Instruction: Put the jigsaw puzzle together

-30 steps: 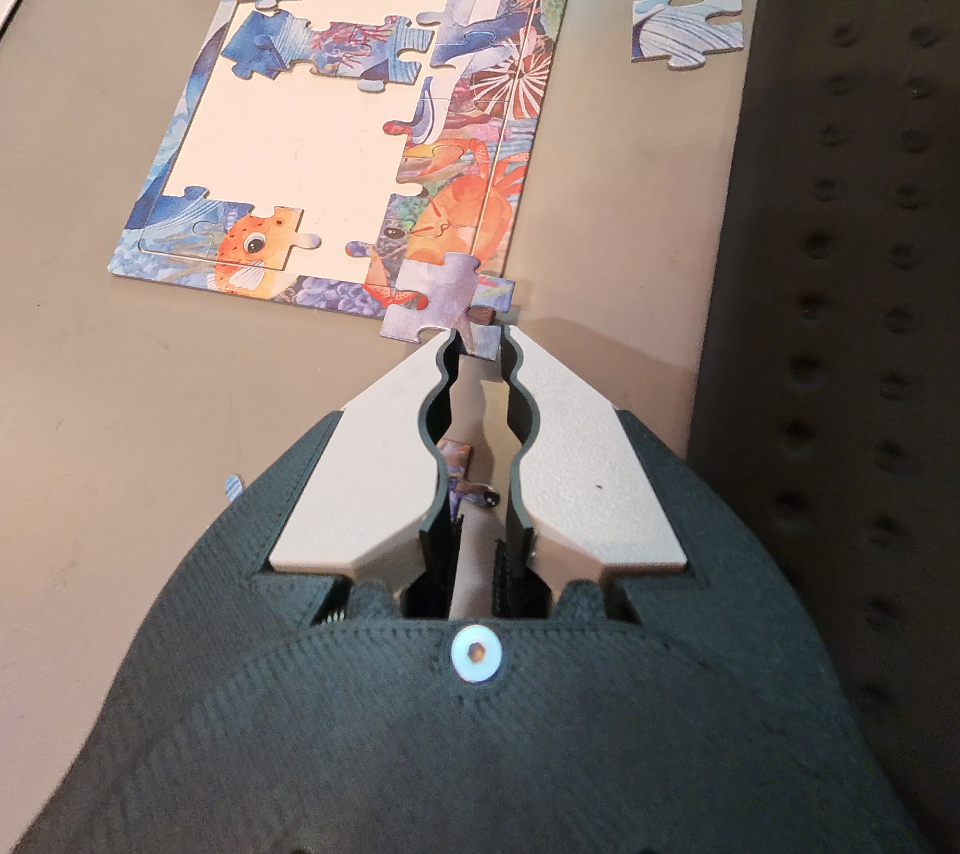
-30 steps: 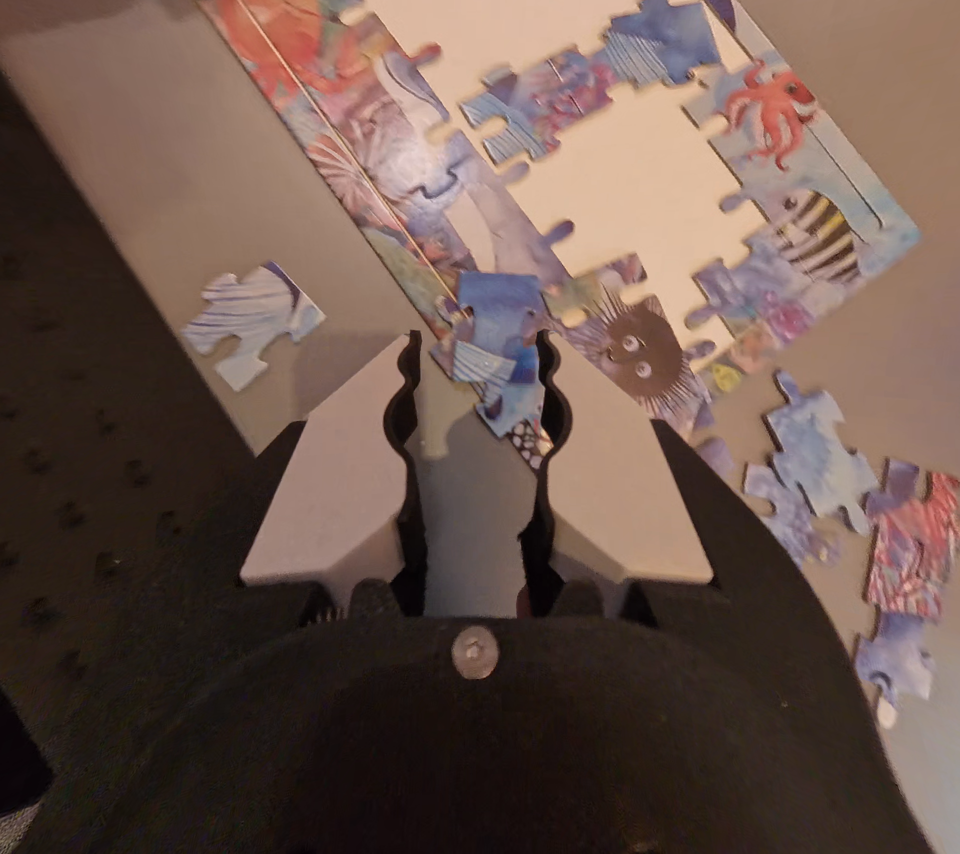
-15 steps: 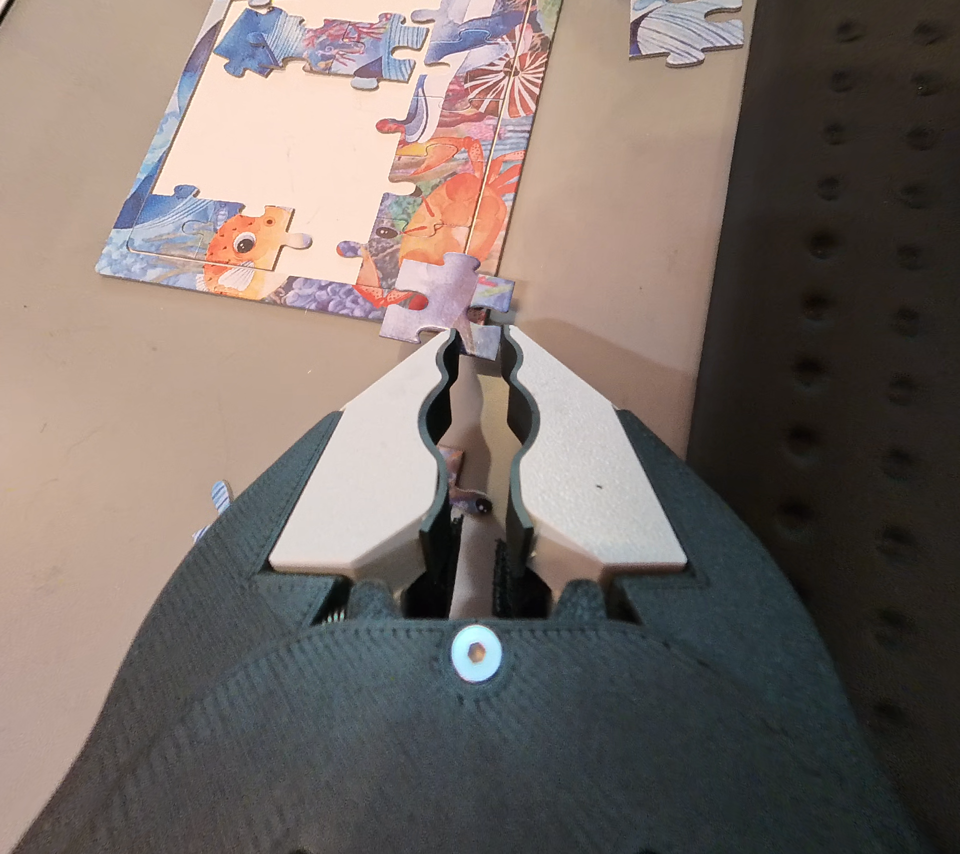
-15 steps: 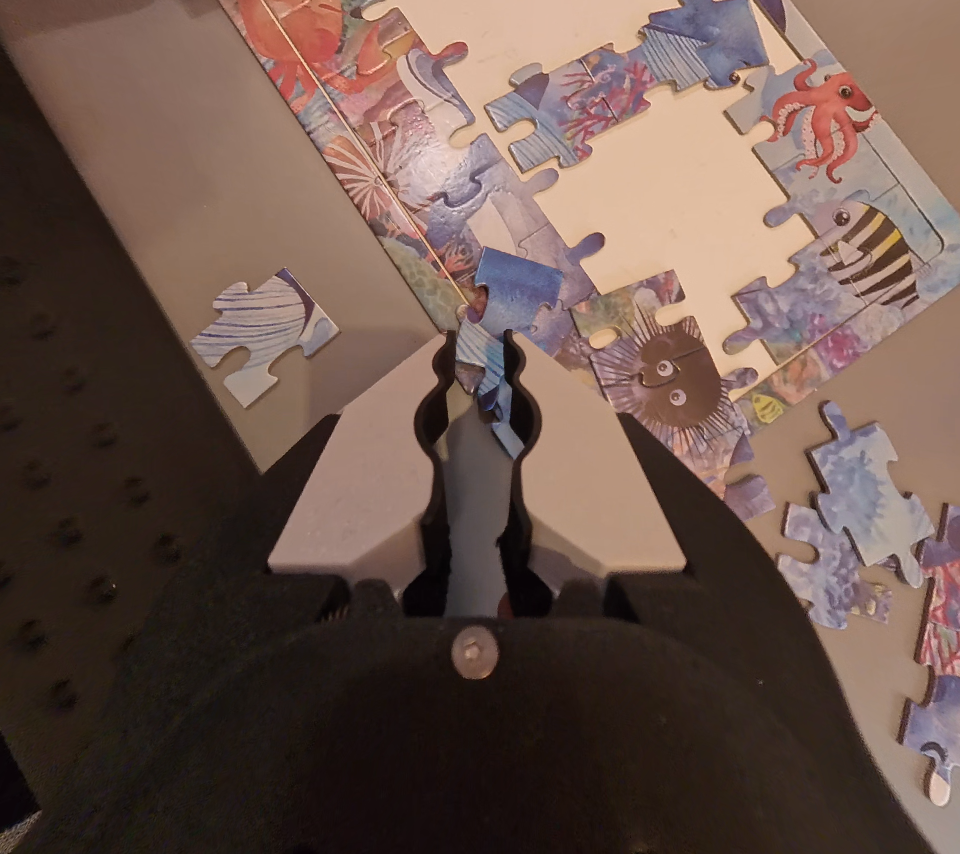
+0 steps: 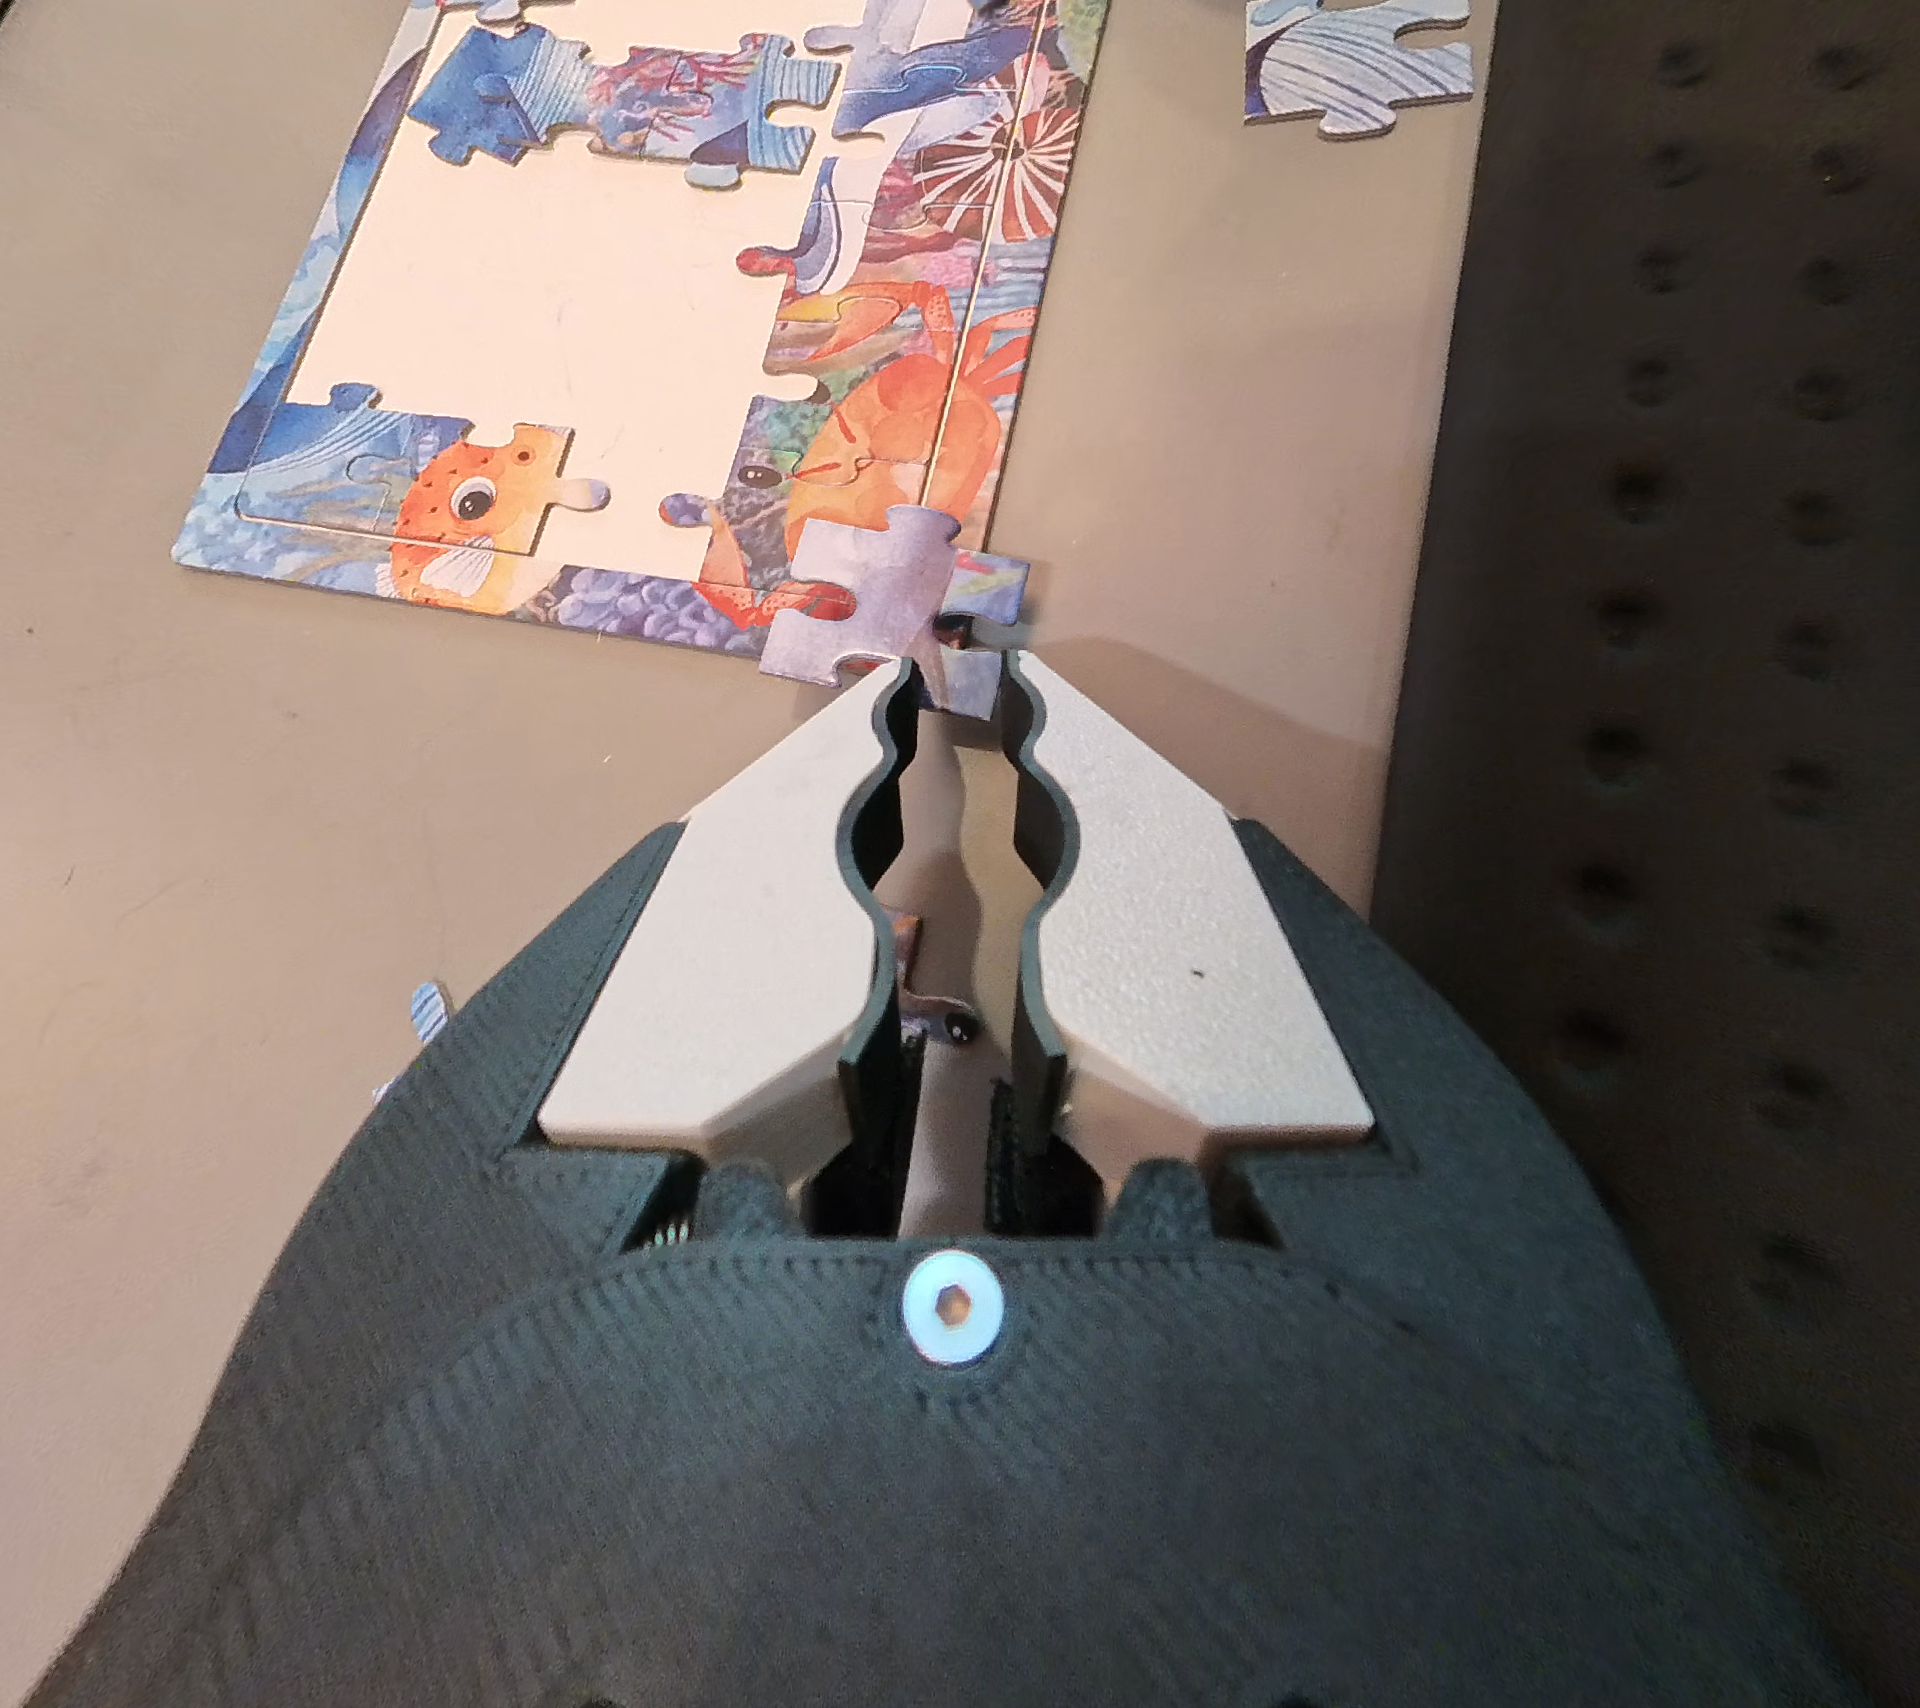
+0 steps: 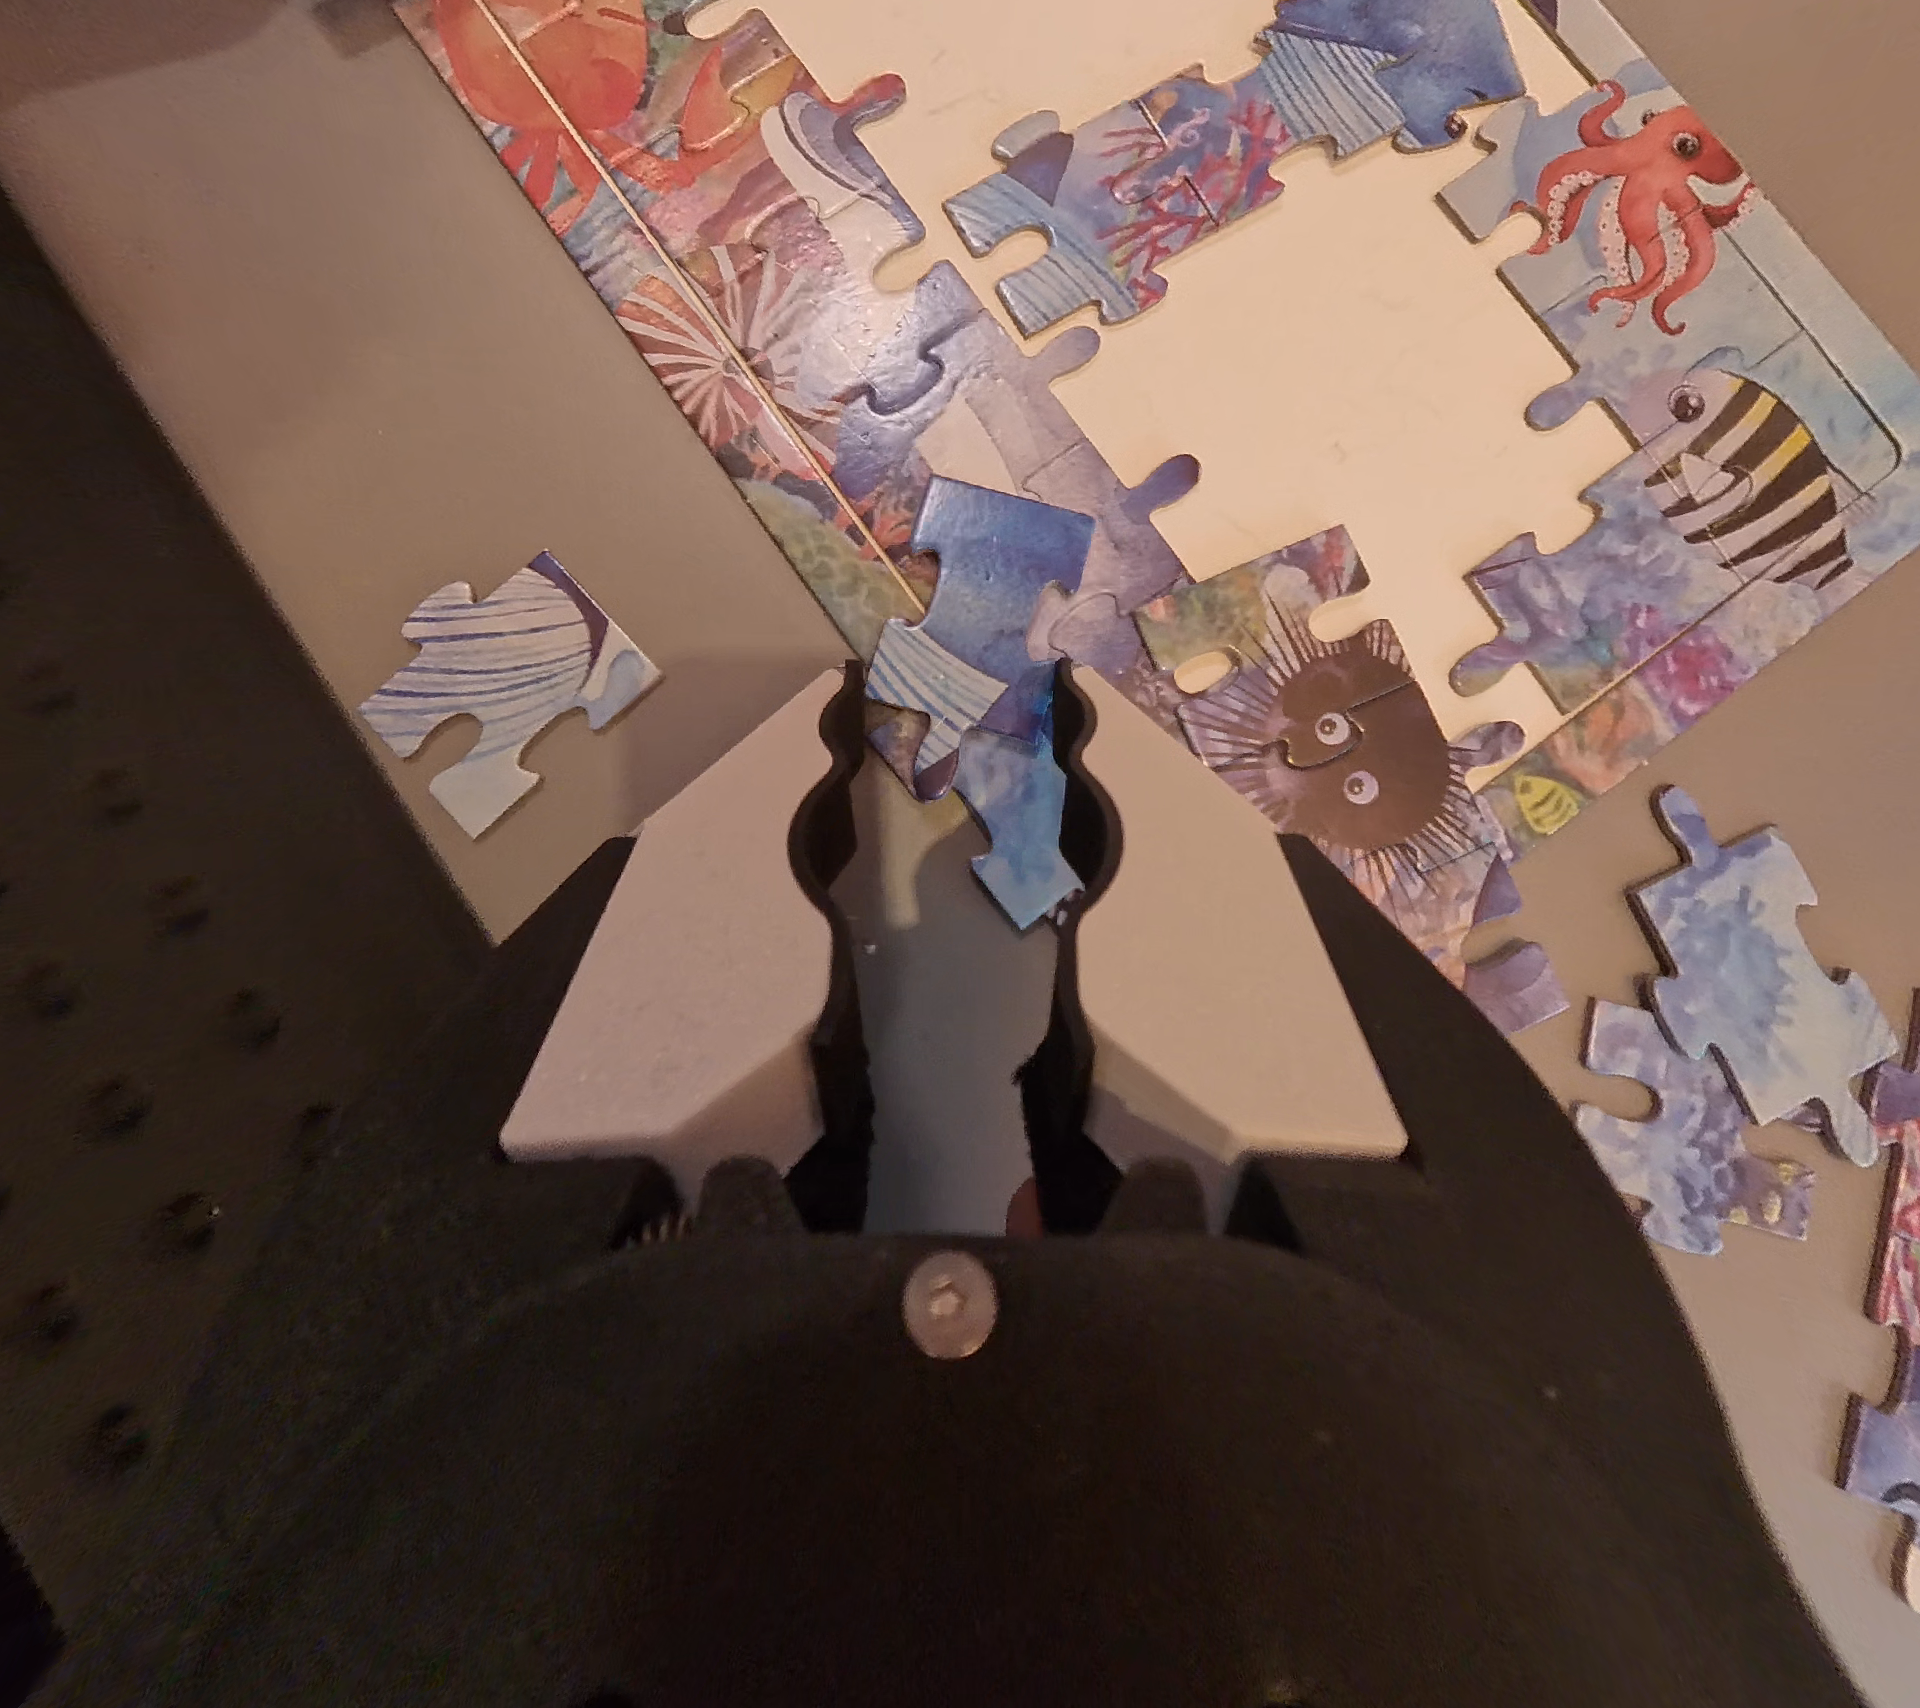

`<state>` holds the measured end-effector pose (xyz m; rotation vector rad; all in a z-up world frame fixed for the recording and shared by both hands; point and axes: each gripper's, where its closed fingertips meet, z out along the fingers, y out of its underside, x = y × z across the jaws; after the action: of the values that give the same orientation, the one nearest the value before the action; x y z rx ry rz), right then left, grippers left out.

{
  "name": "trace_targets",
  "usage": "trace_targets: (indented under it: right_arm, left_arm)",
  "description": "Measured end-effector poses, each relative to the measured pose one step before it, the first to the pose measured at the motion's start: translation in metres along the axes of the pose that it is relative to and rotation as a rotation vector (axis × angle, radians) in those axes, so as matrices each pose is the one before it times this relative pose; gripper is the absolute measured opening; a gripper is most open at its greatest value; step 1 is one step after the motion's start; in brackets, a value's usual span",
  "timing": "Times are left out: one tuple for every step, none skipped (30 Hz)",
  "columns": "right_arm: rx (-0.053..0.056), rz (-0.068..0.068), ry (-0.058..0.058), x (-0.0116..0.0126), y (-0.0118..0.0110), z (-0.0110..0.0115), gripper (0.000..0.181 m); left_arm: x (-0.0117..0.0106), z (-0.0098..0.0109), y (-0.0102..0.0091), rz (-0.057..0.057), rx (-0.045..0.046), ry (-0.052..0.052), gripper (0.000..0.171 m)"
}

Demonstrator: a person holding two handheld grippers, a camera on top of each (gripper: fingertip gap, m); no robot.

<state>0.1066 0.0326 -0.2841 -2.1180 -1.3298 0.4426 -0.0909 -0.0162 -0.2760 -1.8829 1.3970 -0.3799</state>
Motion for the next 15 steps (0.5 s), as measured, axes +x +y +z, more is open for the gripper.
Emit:
trace_targets:
  right_arm:
    - [0.0162,-0.0076,-0.0164,-0.00394,-0.00361,-0.00086,0.034]
    - [0.0149,-0.0108,-0.0218,-0.00568,-0.00422,-0.00043,0.034]
    - [0.0087,-0.013,-0.0175,-0.00551,-0.00384,0.00071,0.034]
    - [0.0055,-0.0111,-0.0122,-0.00475,-0.00367,0.00186,0.035]
    - [0.0124,-0.012,-0.0243,-0.00668,-0.00469,0.0028,0.035]
    - [0.0187,-0.0095,-0.0341,-0.00826,-0.00545,0.00388,0.035]
    - [0.0092,-0.0048,-0.0313,-0.00742,-0.00395,0.0045,0.041]
    - [-0.0078,-0.0052,-0.0225,-0.00531,-0.00123,0.0041,0.049]
    - [-0.0103,-0.0106,-0.0045,-0.00153,0.00017,0.00174,0.054]
    - [0.0008,-0.0066,0.0166,0.00291,0.00005,-0.00181,0.055]
    - [0.0071,0.009,0.0157,0.00483,0.00043,-0.00433,0.055]
    - [0.0044,0.0244,0.014,0.0061,0.00211,-0.00601,0.055]
    - [0.0008,0.0263,0.0187,0.00734,0.00378,-0.00668,0.055]
    - [-0.008,0.0196,0.0232,0.00776,0.00602,-0.00649,0.055]
    - [-0.0203,0.0115,0.0211,0.00712,0.00835,-0.00574,0.055]
  left_arm:
    - [0.00001,0.00006,-0.00041,0.0007,0.00132,0.0011,0.014]
    - [0.00003,0.00016,-0.00028,0.0009,0.00034,0.0016,0.014]
    - [0.00025,0.00025,-0.00042,0.0012,0.00041,0.0021,0.014]
    - [0.00017,0.00052,-0.00036,0.0013,0.00036,0.0024,0.014]
    - [0.00018,0.00076,-0.00067,0.0021,0.00107,0.0022,0.014]
    - [0.00034,0.00074,-0.00078,0.0019,0.00088,0.0031,0.014]
    - [0.00041,0.00089,-0.0008,0.0024,0.00103,0.0035,0.014]
    - [0.00009,0.00063,-0.00083,0.0032,0.00079,0.0015,0.014]
    - [0.00017,0.00048,-0.00071,0.0035,0.00058,0.0012,0.014]
    - [0.00024,0.00007,-0.00079,0.0024,0.00171,0.0018,0.014]
    - [0.00025,-0.00021,-0.00052,0.0003,0.00224,0.0021,0.014]
    - [-0.00003,-0.00013,-0.00006,-0.0008,0.00134,0.0009,0.014]
    - [-0.00015,-0.00013,0.00014,-0.0009,0.00082,0.0007,0.014]
    - [-0.00009,0.00034,0.00034,-0.0016,0.00023,0.0018,0.014]
    - [-0.00007,0.00042,0.00044,-0.0008,-0.00043,0.002,0.014]
